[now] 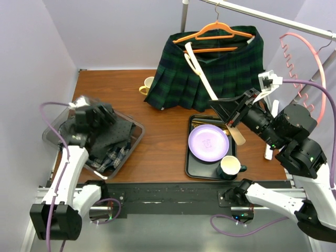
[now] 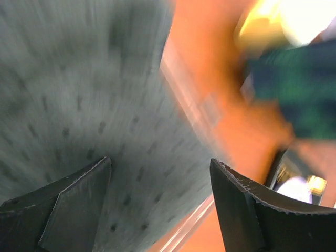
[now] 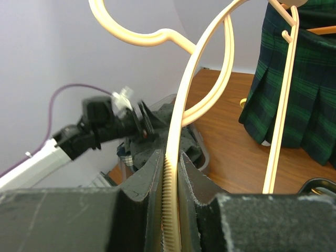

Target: Remove the skirt from the hanger

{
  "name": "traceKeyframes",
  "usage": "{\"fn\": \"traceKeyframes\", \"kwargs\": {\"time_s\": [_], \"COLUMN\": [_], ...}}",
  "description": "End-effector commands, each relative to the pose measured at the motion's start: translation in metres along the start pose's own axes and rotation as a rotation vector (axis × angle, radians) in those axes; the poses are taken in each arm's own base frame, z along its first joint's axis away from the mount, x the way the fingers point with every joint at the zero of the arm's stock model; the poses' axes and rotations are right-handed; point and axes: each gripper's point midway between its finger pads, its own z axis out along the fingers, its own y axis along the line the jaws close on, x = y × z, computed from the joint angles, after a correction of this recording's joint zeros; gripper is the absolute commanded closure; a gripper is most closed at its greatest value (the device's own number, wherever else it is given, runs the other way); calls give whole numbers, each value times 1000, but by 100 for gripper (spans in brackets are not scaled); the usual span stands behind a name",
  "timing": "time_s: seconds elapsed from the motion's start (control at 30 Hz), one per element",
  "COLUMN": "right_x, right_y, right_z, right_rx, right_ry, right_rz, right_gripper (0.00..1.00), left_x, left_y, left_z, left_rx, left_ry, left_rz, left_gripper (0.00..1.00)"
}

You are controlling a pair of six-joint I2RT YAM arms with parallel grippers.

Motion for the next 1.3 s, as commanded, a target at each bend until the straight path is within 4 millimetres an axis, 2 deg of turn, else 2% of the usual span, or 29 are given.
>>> {"fn": "traceKeyframes", "kwargs": {"time_s": [0.0,0.03,0.07,0.13,0.23,0.27,0.33,0.37,0.43,0.47,0.53,0.57,0.67,0.73,0.8,0.83,0.87,0.93,0.97,1.03,1.07,1.1,1.13,1.17,1.27], "right_x": [-18,-21,-22,-28,-30,-30,-33,-32,-34,-36,-37,-37,-40,-41,-42,-43,-43,-44,-45,-46,-46,-47,-47,-46,-48], "right_y": [11,15,17,20,27,29,32,34,36,37,42,42,45,45,45,45,45,45,44,44,44,44,43,43,43], "right_z": [-7,-10,-11,-16,-18,-18,-20,-20,-22,-22,-23,-23,-26,-26,-27,-27,-28,-29,-29,-30,-31,-32,-32,-33,-37], "right_rx": [-37,-56,-61,-70,-95,-104,-116,-125,-134,-138,-160,-161,-171,-174,-173,-172,-170,-167,-164,-162,-162,-164,-161,-161,-157], "right_ry": [-48,-52,-54,-67,-61,-56,-58,-55,-58,-62,-58,-57,-65,-70,-73,-74,-76,-76,-80,-83,-85,-88,-86,-84,-93], "right_rz": [-3,6,9,22,28,29,35,37,42,44,43,44,47,48,48,45,44,38,37,31,28,27,23,20,17], "right_gripper": [100,100,100,100,100,100,100,100,100,100,100,100,100,100,100,100,100,100,100,100,100,100,100,100,100], "left_x": [72,80,90,95,83,63,46,26,6,-16,-35,-56,-79,-86,-85,-79,-73,-60,-45,-35,-19,-15,-12,0,15], "left_y": [16,24,40,51,61,56,51,38,23,8,1,-9,-20,-26,-25,-19,-13,9,23,51,71,82,87,99,112], "left_z": [13,17,21,25,24,21,14,9,2,-6,-12,-21,-23,-14,-2,11,19,37,45,56,59,61,62,63,65], "left_rx": [38,18,-36,-85,-173,-192,-204,-178,-141,-110,-121,-119,-113,-94,-98,-123,-141,-200,-221,-286,-337,-361,-367,-396,-425], "left_ry": [161,172,182,187,154,95,54,4,-41,-93,-126,-181,-238,-255,-241,-212,-183,-117,-68,-42,-20,-22,-34,-19,-15], "left_rz": [-54,-63,-67,-71,-62,-60,-53,-49,-9,3,52,58,93,105,108,106,99,61,49,3,-1,-9,-9,-6,-33], "left_gripper": [20,20,18,18,18,18,18,17,17,17,17,17,19,23,29,32,41,51,56,60,62,63,64,66,67]}}
